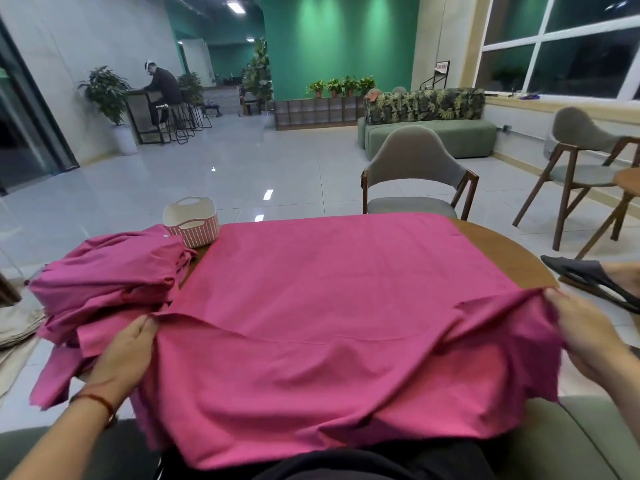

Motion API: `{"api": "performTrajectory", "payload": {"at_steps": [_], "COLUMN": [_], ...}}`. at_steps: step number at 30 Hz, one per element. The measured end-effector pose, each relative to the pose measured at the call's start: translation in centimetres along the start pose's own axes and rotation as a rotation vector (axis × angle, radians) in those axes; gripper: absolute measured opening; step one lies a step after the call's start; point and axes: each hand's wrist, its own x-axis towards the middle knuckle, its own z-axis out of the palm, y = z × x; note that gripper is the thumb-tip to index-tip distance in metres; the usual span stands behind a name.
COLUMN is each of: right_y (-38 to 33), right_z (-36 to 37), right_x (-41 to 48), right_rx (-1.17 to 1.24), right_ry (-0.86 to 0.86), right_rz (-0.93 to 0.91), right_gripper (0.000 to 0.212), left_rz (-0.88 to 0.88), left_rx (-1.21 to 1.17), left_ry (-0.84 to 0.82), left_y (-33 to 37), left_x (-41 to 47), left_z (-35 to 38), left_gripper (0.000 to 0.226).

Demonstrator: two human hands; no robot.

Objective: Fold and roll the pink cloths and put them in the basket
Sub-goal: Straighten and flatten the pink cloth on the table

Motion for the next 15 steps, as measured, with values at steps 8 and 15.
{"api": "performTrajectory", "payload": {"at_steps": [8,15], "right_y": [-9.9,-4.0], "right_z": [5.1,15.0], "right_x": [10.9,21.1], "right_rx": [-0.058,-0.197], "right_ry": [0.136,0.077], "right_rz": [-0.112,0.034], "right_gripper": [0.045,0.048], "left_rz": [-0.002,-0.103], "left_rx": [-0.083,-0.03], "left_ry": [0.201,0.111], "left_y": [7.7,7.1], "left_x": [9.6,18.5], "left_z": [4.2,12.9], "left_gripper": [0.04,0.041]}}
